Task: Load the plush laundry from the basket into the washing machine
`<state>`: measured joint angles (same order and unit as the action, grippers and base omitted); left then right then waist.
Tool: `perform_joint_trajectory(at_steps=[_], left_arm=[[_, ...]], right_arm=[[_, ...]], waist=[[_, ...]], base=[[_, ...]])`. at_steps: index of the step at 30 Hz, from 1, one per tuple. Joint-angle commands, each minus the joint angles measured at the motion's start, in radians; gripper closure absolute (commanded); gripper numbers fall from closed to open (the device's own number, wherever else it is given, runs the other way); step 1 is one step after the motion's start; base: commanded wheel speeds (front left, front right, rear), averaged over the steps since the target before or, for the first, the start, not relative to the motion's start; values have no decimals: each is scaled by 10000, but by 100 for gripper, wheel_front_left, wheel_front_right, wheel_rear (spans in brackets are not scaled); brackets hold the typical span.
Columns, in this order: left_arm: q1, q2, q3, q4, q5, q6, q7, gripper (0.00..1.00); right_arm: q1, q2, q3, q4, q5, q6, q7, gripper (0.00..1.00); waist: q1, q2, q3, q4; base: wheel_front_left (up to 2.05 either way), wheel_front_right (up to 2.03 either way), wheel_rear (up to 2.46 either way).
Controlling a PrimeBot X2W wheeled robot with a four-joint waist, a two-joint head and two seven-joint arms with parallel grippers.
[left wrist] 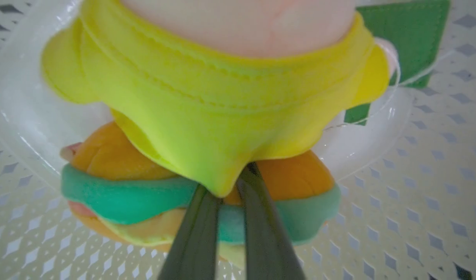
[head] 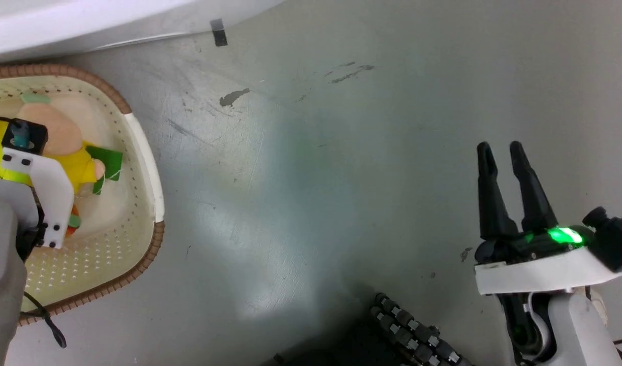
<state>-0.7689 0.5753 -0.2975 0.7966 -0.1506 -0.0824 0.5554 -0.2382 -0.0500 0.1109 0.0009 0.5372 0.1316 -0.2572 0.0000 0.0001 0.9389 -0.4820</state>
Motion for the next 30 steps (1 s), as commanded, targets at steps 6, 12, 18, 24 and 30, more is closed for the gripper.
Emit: perform_joint_trajectory(at_steps=[6, 12, 18, 24, 30], left_arm=[[565, -136, 11, 67, -283, 66, -301, 100], [1295, -1074, 140, 359, -830, 274, -1631, 100], [2035, -2316, -78, 1068, -1203, 70, -3512, 100], [2758, -2978, -369, 1439, -1293, -106, -5136, 100], [3507, -3436, -437, 1496, -1448, -99, -6554, 100]], right_arm=[[-351, -2, 167, 31, -77, -9, -45, 0], [14, -2, -387, 212, -806, -9, -45, 0], [633, -2, -823, 300, -1698, -9, -45, 0], [1406, -2, -1055, 367, -2361, -9, -45, 0], [2117, -2, -1293, 384, -2728, -9, -45, 0]], waist=[[0, -1, -641, 24], [0, -1, -2384, 584], [0, -1, -4660, 1439], [0, -1, -6254, 2156], [0, -1, -7353, 2776]], base=[[0, 0, 0], [0, 0, 0], [0, 0, 0], [0, 0, 0], [0, 0, 0]])
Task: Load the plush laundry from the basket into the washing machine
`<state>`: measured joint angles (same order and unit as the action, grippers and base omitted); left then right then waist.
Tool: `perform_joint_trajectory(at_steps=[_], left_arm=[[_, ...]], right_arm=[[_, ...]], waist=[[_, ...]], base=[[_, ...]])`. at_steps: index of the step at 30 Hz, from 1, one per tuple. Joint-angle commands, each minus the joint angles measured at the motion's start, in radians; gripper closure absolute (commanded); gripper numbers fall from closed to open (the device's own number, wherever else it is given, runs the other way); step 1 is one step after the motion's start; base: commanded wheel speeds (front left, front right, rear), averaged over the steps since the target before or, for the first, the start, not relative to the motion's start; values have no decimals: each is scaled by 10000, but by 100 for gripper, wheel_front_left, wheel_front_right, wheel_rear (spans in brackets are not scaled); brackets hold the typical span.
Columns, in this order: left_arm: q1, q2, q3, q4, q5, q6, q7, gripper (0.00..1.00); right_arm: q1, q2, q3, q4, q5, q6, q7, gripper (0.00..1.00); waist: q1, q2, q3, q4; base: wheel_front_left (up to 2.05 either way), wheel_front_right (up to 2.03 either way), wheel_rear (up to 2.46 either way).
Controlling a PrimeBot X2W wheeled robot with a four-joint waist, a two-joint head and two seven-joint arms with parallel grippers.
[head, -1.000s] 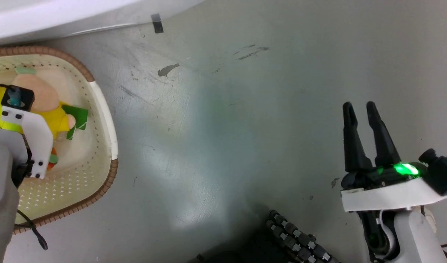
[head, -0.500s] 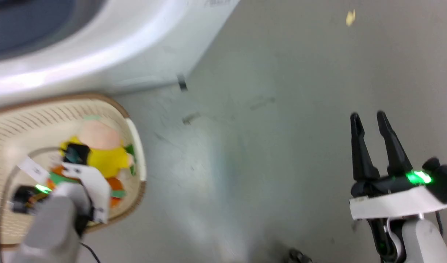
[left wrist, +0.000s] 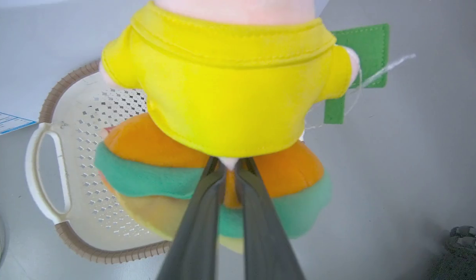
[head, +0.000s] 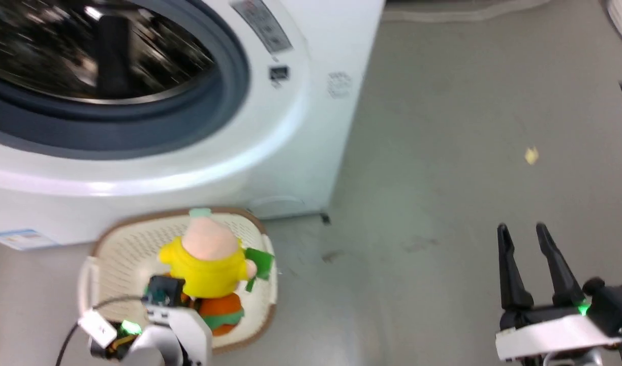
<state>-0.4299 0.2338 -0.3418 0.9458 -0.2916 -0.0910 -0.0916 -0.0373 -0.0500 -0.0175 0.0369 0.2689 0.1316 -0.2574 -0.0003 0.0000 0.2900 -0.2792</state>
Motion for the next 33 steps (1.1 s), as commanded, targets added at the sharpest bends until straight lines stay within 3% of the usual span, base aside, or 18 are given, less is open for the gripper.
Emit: perform_joint_trajectory(at_steps=[1, 9, 17, 23, 27, 33], left_arm=[[239, -89, 48, -35, -109, 8, -305, 100], [1077, -613, 709, -1161, -768, 428, -1574, 100], [1575, -567, 1531, -5306, -11, 1247, -1698, 100], [1088, -323, 2141, -7440, 126, 1227, -1700, 100], [20, 60, 2407, -8138, 48, 1247, -1101, 100], [-2286, 700, 2646, -8357, -462, 903, 776, 100]], right_arm=[[204, -2, -16, 21, -82, -9, -44, 0], [606, -2, -105, -12, -122, -9, -44, 0], [671, -2, -99, -211, -102, -9, -44, 0], [163, -2, 34, -506, -136, -9, -44, 0], [-223, -2, 27, -682, -38, -9, -44, 0], [-797, -2, 98, -821, 226, -9, -44, 0]], waist=[[3, 0, -977, 821], [3, 0, -1479, 1179], [3, 0, -1152, 1349], [3, 0, -1, 1101], [3, 0, 1016, 859], [3, 0, 2589, 459]], base=[[0, 0, 0], [0, 0, 0], [0, 0, 0], [0, 0, 0], [0, 0, 0], [0, 0, 0]])
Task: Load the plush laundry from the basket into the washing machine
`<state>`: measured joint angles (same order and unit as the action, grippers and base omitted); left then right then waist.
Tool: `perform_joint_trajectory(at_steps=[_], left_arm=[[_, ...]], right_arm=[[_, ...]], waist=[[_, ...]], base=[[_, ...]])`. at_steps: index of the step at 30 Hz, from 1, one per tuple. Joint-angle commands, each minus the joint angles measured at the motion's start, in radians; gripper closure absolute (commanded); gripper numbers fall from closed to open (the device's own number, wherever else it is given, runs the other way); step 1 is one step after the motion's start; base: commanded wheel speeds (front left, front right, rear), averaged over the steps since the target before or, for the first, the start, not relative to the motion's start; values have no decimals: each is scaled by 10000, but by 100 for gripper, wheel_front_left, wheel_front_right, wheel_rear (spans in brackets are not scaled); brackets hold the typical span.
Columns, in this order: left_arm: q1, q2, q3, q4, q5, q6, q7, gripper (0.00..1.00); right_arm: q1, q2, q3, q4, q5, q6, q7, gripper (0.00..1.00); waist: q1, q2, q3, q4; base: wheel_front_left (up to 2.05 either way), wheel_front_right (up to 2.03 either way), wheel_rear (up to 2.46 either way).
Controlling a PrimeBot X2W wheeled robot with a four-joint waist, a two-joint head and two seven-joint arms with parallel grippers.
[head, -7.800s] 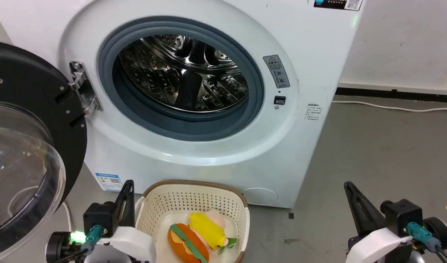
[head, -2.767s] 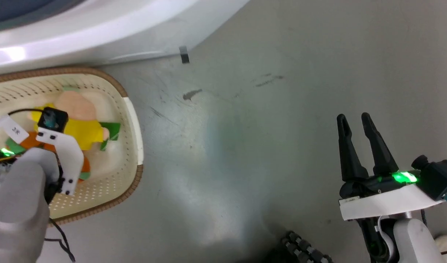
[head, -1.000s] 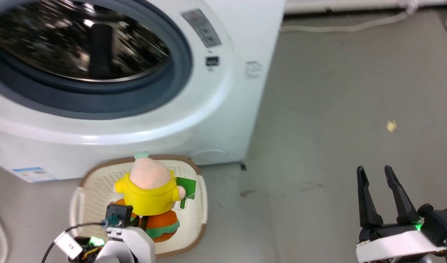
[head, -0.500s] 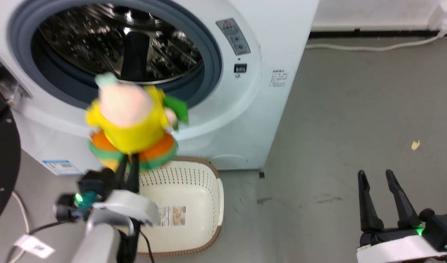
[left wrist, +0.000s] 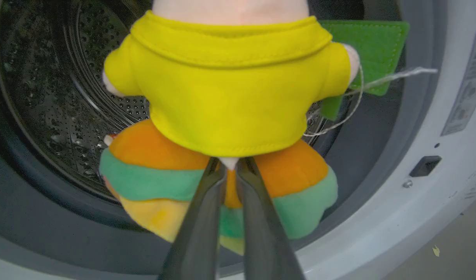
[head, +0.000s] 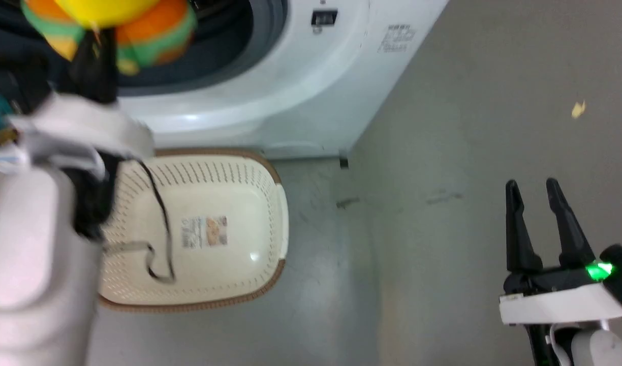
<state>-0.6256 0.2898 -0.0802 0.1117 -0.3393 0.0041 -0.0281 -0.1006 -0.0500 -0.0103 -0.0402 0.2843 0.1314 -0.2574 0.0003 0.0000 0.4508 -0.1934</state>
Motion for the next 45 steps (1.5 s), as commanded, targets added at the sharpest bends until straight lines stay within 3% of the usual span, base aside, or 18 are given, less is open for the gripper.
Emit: perform_joint_trajectory(at_steps=[1, 8, 14, 24, 29, 30, 31, 32, 39, 45], left_arm=[[-764, 332, 12, 62, 74, -93, 466, 100], [-3872, 1484, -131, 1745, 385, -439, 2336, 100], [-6208, 2273, -618, 3482, 1238, -589, 3031, 100], [-7769, 2750, -1385, 5773, 1977, -754, 4135, 100], [-7701, 2645, -1441, 6316, 1853, -765, 3996, 100], [-7675, 2587, -1448, 6394, 1814, -764, 3900, 92], [-7629, 2495, -1467, 6459, 1776, -763, 3762, 51], [-7566, 2402, -1493, 6533, 1746, -760, 3610, 0], [-6502, 1590, -1218, 7269, 1012, -684, 2069, 0], [-4614, 990, -1294, 7742, 546, -1022, 34, 0]], right_arm=[[-267, -2, 48, -48, 179, -7, -44, 0], [-1083, -2, 213, 31, 1163, -7, -44, 0], [-1527, -2, 437, 78, 1465, -7, -44, 0], [-1694, -2, 657, 174, 1683, -7, -44, 0], [-1737, -2, 606, 192, 1632, -7, -44, 0], [-1735, -2, 567, 190, 1608, -7, -44, 0], [-1731, -2, 506, 197, 1566, -7, -44, 0], [-1722, -2, 453, 209, 1514, -7, -44, 0], [-1470, -2, 162, 273, 873, -7, -44, 0], [-1032, -2, -91, 350, 200, -7, -44, 0]], waist=[[-3, 0, 1211, -491], [-3, 0, 2527, -1166], [-3, 0, 3198, -1677], [-3, 0, 3449, -1998], [-3, 0, 3277, -1898], [-3, 0, 3216, -1849], [-3, 0, 3125, -1772], [-3, 0, 3032, -1696], [-3, 0, 1614, -1057], [-3, 0, -362, -450]], base=[[0, 0, 0], [0, 0, 0], [0, 0, 0], [0, 0, 0], [0, 0, 0], [0, 0, 0], [0, 0, 0], [0, 0, 0], [0, 0, 0], [0, 0, 0]])
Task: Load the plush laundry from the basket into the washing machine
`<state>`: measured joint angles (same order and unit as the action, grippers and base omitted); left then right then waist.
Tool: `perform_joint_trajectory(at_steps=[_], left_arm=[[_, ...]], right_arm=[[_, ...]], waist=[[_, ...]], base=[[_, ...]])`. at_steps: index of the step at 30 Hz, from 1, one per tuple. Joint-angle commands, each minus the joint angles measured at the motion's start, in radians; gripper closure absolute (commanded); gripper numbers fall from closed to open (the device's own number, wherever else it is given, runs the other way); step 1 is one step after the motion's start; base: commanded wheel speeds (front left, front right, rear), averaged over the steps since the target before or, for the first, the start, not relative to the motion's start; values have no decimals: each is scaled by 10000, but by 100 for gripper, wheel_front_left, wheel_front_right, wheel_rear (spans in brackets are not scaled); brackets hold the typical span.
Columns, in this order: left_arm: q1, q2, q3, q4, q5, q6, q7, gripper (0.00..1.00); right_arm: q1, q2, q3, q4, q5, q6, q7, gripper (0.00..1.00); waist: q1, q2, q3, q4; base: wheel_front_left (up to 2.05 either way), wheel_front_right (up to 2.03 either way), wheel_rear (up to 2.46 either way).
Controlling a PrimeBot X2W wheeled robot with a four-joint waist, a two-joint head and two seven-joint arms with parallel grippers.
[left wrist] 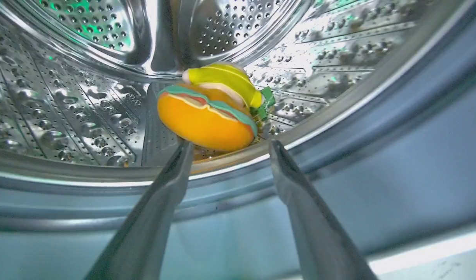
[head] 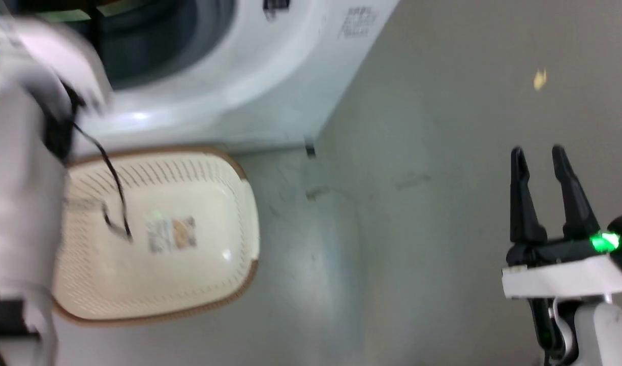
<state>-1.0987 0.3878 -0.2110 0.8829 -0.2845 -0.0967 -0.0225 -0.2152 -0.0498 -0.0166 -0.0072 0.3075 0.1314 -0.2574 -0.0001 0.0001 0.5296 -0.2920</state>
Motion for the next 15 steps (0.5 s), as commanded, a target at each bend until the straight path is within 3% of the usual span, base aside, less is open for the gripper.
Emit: perform_joint_trajectory(at_steps=[1, 8, 15], left_arm=[[515, -29, -50, 42, -17, -59, -379, 0], [3335, -592, 45, -655, -662, -182, -2116, 0], [6694, -1307, 565, -3477, -702, 865, -2384, 0]], right_arm=[[228, -4, -64, 32, -137, -7, -44, 0], [1136, -4, -334, 181, -917, -7, -44, 0], [2054, -4, -461, 188, -1188, -7, -44, 0]], waist=[[1, -1, -1501, 621], [1, -1, -3572, 1332], [1, -1, -4868, 1868]], base=[[0, 0, 0], [0, 0, 0], [0, 0, 0]])
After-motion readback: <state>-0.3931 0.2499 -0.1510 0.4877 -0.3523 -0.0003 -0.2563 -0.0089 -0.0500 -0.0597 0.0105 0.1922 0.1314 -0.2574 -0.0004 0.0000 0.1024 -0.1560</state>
